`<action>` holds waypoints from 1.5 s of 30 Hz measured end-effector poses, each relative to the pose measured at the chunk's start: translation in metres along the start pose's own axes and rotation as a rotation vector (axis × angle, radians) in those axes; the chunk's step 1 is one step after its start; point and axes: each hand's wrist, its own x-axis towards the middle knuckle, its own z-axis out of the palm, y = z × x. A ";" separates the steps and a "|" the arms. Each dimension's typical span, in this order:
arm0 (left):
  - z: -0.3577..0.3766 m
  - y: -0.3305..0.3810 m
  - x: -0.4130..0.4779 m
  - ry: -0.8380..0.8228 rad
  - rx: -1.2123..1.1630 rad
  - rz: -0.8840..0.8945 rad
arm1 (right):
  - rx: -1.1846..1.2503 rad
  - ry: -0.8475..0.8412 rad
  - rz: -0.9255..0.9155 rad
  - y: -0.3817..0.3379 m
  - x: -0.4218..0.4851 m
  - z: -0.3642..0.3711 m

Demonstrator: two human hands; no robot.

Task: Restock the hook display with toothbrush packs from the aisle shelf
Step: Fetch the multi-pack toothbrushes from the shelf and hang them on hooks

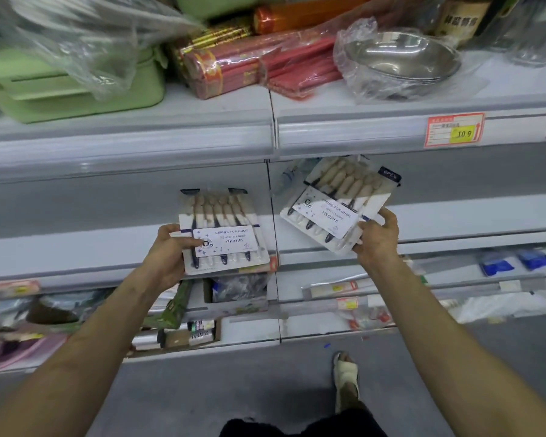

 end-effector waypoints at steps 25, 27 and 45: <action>0.293 -0.123 -0.140 -0.240 0.200 0.188 | -0.253 0.204 -0.208 -0.091 0.000 -0.355; 0.337 -0.136 -0.152 -0.293 0.216 0.188 | -0.230 0.257 -0.204 -0.106 0.004 -0.395; 0.830 -0.193 -0.192 -1.016 0.343 0.102 | 0.022 0.999 -0.357 -0.264 0.074 -0.676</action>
